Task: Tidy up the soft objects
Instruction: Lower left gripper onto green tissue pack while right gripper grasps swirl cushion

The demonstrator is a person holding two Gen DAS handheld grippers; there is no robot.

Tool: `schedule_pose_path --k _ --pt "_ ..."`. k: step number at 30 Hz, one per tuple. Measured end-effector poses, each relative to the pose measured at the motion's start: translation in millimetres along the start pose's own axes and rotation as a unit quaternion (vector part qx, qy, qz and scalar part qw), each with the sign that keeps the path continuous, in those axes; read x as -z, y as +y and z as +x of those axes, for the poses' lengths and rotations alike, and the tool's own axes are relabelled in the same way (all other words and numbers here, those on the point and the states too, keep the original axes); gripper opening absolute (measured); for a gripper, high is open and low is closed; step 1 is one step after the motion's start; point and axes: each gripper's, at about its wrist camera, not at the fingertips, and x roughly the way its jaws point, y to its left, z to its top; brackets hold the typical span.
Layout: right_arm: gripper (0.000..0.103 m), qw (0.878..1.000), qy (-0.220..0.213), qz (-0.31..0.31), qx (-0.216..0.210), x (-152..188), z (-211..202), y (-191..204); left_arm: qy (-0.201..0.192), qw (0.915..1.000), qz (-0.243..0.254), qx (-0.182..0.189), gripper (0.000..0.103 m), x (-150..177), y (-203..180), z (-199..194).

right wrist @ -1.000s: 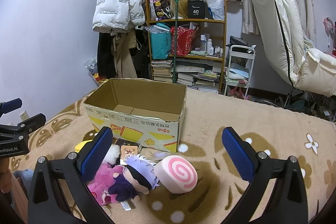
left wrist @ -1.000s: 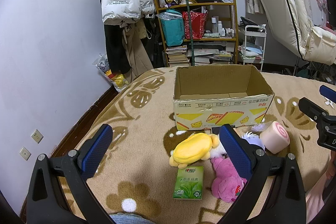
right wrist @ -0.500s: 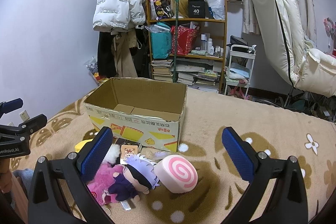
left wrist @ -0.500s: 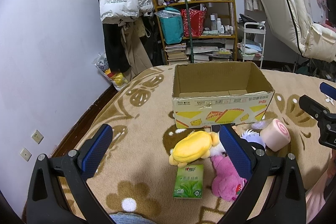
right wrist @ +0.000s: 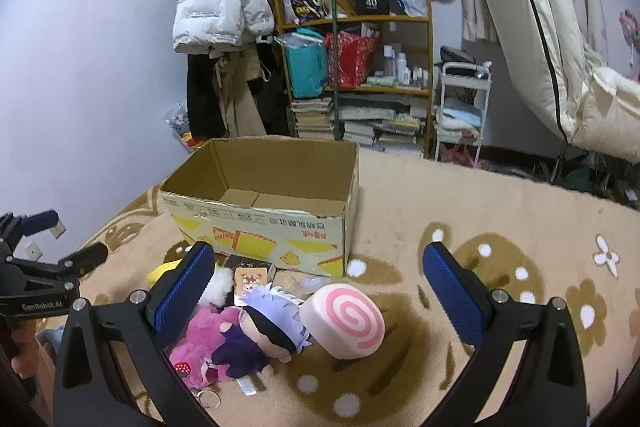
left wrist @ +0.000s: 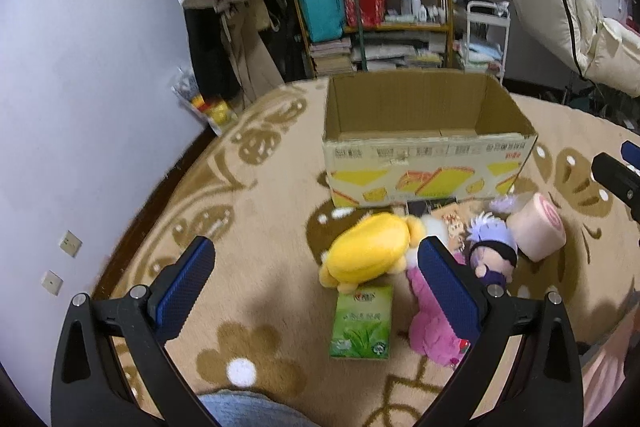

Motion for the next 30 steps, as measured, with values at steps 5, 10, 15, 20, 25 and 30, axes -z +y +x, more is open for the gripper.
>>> schedule_pose_path --k 5,10,15,20,25,30 --pt "0.103 0.999 0.041 0.029 0.001 -2.3 12.6 -13.6 0.039 0.9991 -0.009 0.016 0.101 -0.3 -1.8 21.1" --pt "0.103 0.995 0.084 0.055 0.004 -4.2 33.8 -30.4 0.081 0.9961 -0.019 0.028 0.101 0.8 -0.9 42.3" --pt "0.103 0.988 0.136 0.073 -0.010 2.2 56.6 -39.8 0.124 0.9915 -0.017 0.034 0.101 5.2 -5.0 63.3" --pt "0.103 0.979 0.181 0.098 -0.020 10.8 77.3 -46.2 0.162 0.9861 -0.007 0.036 0.101 9.6 -11.1 79.9" --pt "0.103 0.970 0.206 0.125 -0.024 19.2 89.8 -53.3 0.190 0.9810 -0.003 0.038 0.100 15.4 -12.2 91.8" --pt "0.103 0.963 0.232 0.137 -0.030 24.6 100.5 -56.2 0.228 0.9726 -0.006 0.048 0.100 22.3 -14.4 108.5"
